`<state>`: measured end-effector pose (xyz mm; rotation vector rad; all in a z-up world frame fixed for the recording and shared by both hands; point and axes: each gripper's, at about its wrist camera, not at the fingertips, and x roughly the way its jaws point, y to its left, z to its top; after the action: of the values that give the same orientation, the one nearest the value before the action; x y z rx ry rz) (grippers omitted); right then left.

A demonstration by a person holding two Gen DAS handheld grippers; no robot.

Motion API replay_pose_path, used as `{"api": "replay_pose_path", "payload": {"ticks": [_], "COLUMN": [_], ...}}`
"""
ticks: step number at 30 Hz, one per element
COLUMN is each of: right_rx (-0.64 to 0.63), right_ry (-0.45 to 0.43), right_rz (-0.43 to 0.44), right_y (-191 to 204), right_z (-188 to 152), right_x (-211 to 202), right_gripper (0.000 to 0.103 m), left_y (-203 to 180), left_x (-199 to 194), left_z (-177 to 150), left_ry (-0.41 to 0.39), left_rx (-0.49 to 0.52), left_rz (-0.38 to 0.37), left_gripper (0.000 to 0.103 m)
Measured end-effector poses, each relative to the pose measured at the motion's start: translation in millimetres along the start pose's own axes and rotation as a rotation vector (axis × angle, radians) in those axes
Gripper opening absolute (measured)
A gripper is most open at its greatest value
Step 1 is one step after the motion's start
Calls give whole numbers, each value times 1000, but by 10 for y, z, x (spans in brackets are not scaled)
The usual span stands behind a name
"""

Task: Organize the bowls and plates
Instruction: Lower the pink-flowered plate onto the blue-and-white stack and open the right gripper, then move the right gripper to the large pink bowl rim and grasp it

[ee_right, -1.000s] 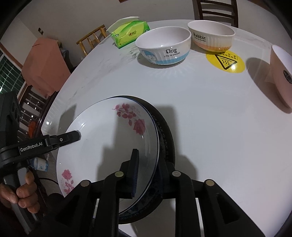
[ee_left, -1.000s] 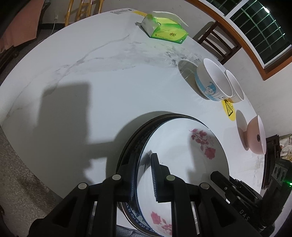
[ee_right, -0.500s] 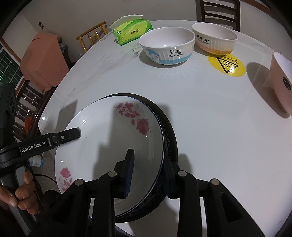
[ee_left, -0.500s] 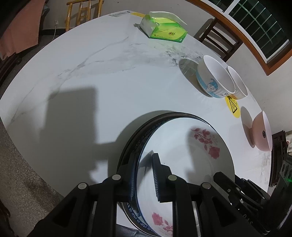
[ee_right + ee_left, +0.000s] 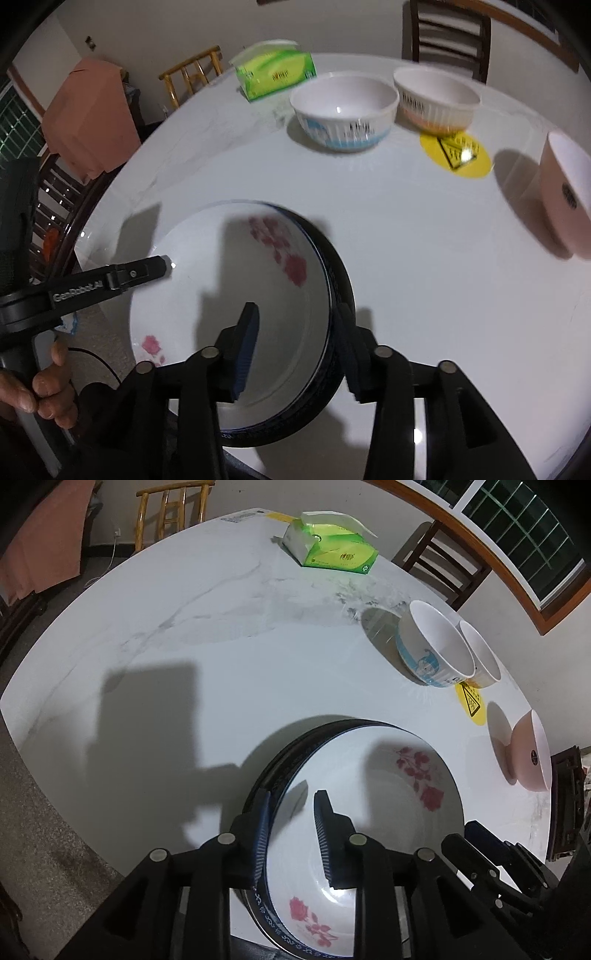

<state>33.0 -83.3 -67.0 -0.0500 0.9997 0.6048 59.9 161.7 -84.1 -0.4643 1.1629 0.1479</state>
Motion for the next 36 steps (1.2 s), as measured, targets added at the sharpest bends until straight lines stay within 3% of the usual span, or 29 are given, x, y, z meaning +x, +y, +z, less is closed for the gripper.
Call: {"api": "replay_pose_path", "payload": {"ticks": [18, 22, 36], "right_rx": [96, 159, 459], "right_ry": [-30, -49, -135], "right_rz": [16, 8, -63], "right_y": [-365, -615, -1962], "right_z": [-55, -134, -592], "right_x": [-149, -246, -753], "right_gripper": [42, 42, 43], "left_y": [-229, -436, -1450], "left_x": [-106, -93, 82], "left_z": [60, 56, 33], "left_ry": [-29, -19, 59], "left_rx": [3, 22, 64], "left_rz": [-28, -67, -274], "left_gripper": [26, 33, 40]}}
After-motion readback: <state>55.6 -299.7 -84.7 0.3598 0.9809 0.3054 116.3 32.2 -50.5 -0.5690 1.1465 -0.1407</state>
